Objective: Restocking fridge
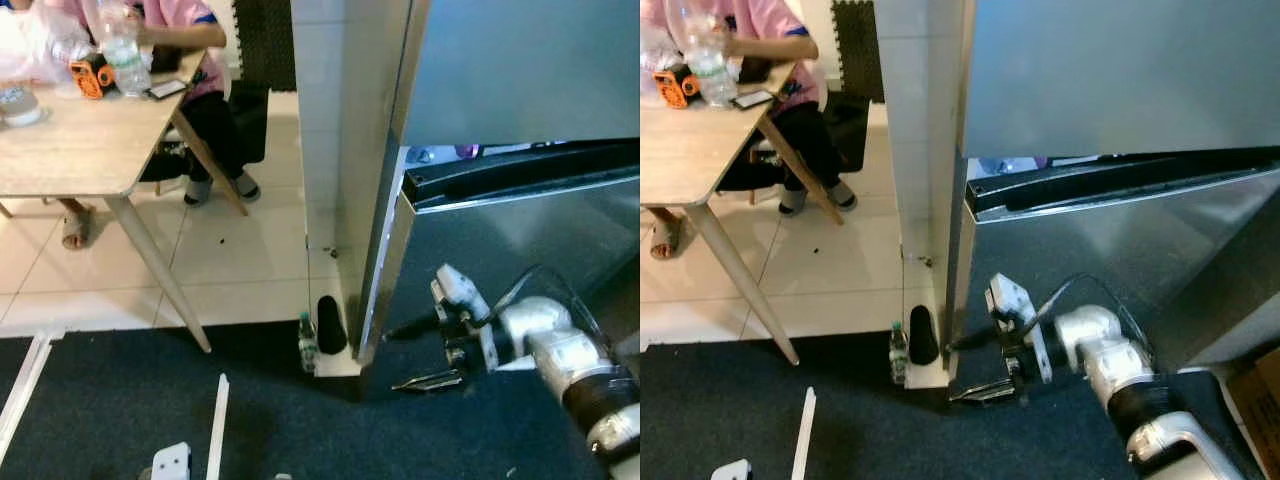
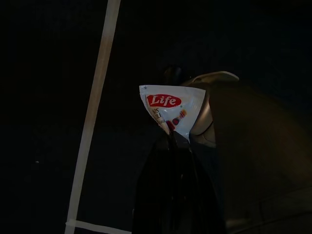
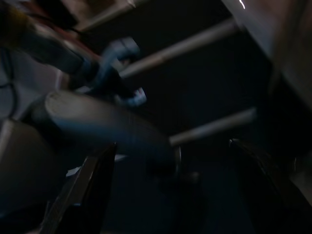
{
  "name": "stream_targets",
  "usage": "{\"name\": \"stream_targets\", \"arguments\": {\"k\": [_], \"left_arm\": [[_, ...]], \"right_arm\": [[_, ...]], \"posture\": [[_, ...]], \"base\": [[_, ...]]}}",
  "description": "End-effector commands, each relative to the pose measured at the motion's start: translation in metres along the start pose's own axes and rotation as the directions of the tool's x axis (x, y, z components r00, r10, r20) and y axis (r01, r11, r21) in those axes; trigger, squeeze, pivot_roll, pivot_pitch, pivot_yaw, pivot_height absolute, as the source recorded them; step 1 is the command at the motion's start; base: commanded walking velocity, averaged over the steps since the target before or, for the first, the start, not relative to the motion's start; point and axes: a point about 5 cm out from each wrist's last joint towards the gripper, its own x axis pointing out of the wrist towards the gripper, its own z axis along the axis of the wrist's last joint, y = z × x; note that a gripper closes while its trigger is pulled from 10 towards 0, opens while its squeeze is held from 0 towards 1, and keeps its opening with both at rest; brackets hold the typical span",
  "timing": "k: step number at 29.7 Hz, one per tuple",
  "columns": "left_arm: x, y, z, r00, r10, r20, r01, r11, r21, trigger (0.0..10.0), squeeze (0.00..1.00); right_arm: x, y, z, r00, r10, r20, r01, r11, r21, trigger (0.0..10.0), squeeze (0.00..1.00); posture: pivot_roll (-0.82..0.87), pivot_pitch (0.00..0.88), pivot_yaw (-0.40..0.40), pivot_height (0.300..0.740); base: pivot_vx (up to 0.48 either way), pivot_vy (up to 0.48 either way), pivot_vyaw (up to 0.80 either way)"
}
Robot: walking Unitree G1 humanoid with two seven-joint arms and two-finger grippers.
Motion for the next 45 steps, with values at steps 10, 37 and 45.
{"name": "stream_targets", "arguments": {"k": [10, 37, 45], "left_arm": [[0.001, 0.004, 0.053, 0.982, 0.033, 0.187, -0.024, 0.998, -0.049, 10.0, 0.00], [-0.057, -0.126, 0.254, 0.454, -0.596, 0.662, 0.430, 0.798, 0.423, 10.0, 0.00], [-0.068, -0.142, 0.271, 0.412, -0.551, 0.726, 0.365, 0.829, 0.423, 10.0, 0.00]], "right_arm": [[-0.007, -0.001, -0.121, 0.712, -0.640, -0.290, 0.698, 0.598, 0.394, 10.0, 0.00], [-0.001, 0.045, -0.197, 0.448, -0.698, -0.558, 0.880, 0.235, 0.413, 10.0, 0.00], [-0.002, 0.050, -0.203, 0.443, -0.696, -0.565, 0.883, 0.230, 0.409, 10.0, 0.00]], "posture": [[0.00, 0.018, -0.015, 0.740], [-0.03, 0.006, 0.012, 0.740], [-0.04, 0.000, 0.014, 0.740]], "base": [[0.000, 0.000, 0.00], [0.000, 0.000, -0.20], [0.000, 0.000, -0.47]]}}
